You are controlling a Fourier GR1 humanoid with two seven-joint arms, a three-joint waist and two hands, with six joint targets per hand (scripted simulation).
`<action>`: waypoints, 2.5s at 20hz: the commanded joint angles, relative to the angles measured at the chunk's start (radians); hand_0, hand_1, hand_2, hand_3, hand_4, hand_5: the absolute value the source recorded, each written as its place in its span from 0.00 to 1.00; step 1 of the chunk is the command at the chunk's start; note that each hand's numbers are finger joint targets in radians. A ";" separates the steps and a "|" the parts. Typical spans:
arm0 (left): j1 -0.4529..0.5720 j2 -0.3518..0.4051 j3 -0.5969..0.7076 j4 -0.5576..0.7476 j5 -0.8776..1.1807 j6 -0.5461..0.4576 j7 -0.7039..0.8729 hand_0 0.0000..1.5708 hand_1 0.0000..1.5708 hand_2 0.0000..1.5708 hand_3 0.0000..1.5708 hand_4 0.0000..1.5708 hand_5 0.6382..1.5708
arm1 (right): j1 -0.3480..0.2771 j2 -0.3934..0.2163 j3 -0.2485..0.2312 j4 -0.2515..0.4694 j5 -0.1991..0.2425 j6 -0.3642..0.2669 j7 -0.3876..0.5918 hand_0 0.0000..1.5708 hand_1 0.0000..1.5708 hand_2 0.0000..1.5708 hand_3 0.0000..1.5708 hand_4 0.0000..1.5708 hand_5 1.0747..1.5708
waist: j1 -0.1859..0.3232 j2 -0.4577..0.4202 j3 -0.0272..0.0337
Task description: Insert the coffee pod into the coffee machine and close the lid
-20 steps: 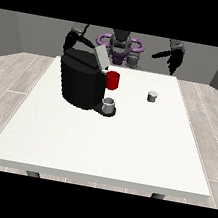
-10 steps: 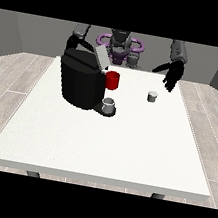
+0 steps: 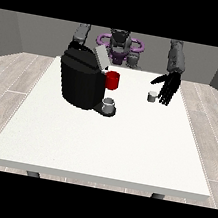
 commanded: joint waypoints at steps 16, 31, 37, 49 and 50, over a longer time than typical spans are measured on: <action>-0.087 -0.053 -0.154 0.205 -0.349 0.176 -0.067 0.53 0.53 0.64 0.55 0.22 1.00 | -0.055 0.007 -0.029 0.159 -0.016 0.024 -0.024 0.00 0.00 0.00 0.00 0.00 1.00 | 0.039 -0.029 0.0004; -0.183 -0.108 -0.131 0.365 -0.451 0.188 -0.099 0.76 0.76 0.82 0.77 0.32 1.00 | -0.004 0.002 0.001 0.177 0.047 -0.035 0.028 0.00 0.00 0.00 0.00 0.00 1.00 | 0.012 -0.093 -0.0001; -0.269 -0.103 -0.062 0.301 -0.326 0.007 -0.157 0.92 0.92 0.91 0.86 0.33 1.00 | -0.035 -0.052 -0.082 0.267 0.004 -0.006 -0.020 0.00 0.00 0.00 0.00 0.00 1.00 | 0.061 -0.131 0.0006; -0.368 -0.132 -0.072 0.232 -0.369 -0.119 -0.045 0.85 0.85 0.86 0.84 0.38 1.00 | 0.020 -0.018 -0.035 0.309 0.016 0.025 -0.079 0.00 0.00 0.00 0.00 0.00 1.00 | 0.010 -0.211 0.0004; -0.407 -0.172 -0.079 0.200 -0.356 -0.180 0.028 0.85 0.85 0.86 0.84 0.38 1.00 | 0.020 -0.037 -0.076 0.368 0.005 0.014 -0.133 0.00 0.00 0.00 0.00 0.00 1.00 | 0.039 -0.231 0.0008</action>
